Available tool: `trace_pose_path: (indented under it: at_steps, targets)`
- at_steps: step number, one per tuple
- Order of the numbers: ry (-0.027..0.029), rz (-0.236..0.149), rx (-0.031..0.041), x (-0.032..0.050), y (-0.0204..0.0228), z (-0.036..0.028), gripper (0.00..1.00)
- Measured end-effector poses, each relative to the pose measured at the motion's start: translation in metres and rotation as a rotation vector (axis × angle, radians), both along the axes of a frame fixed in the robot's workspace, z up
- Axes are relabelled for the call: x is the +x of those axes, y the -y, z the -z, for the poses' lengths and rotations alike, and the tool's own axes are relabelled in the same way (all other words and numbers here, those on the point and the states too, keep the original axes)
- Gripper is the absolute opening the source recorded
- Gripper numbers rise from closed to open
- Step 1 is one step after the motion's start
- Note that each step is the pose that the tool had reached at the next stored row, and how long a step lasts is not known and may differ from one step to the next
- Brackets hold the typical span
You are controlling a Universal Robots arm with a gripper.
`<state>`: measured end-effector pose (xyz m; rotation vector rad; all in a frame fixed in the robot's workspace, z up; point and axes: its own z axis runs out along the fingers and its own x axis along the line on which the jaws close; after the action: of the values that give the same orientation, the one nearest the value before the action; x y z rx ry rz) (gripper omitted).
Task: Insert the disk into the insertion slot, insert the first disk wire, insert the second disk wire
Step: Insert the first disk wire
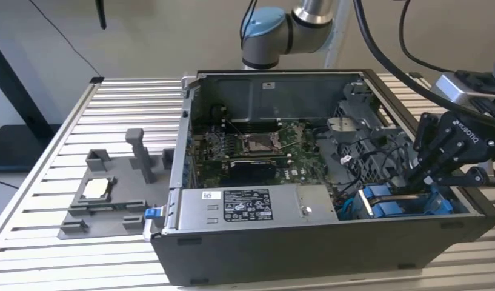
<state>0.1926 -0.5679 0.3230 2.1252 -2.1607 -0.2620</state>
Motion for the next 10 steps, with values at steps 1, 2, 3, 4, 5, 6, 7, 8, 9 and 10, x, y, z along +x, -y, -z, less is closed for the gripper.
trace_pose_path:
  at_steps: [1, 2, 3, 4, 5, 6, 7, 8, 9, 10]
  targets:
    - [0.0000, 0.000, 0.0000, 0.0000, 0.0000, 0.0000, 0.20]
    - [0.0000, 0.000, 0.0000, 0.0000, 0.0000, 0.0000, 0.20]
    - [0.0000, 0.000, 0.0000, 0.0000, 0.0000, 0.0000, 0.20]
    - [0.0000, 0.000, 0.0000, 0.0000, 0.0000, 0.0001, 0.20]
    - [0.0000, 0.000, 0.0002, 0.0000, 0.0001, 0.0003, 0.21]
    - [-0.0003, 0.000, 0.0020, -0.0001, 0.0000, 0.0010, 0.21]
    - [-0.0002, 0.000, 0.0020, -0.0001, 0.0000, 0.0009, 0.21]
    - [-0.0002, 0.000, 0.0022, -0.0001, -0.0001, -0.0006, 0.27]
    - [-0.0001, 0.000, 0.0016, -0.0001, 0.0001, -0.0037, 0.27]
    - [0.0000, 0.000, 0.0000, -0.0001, 0.0001, -0.0081, 0.27]
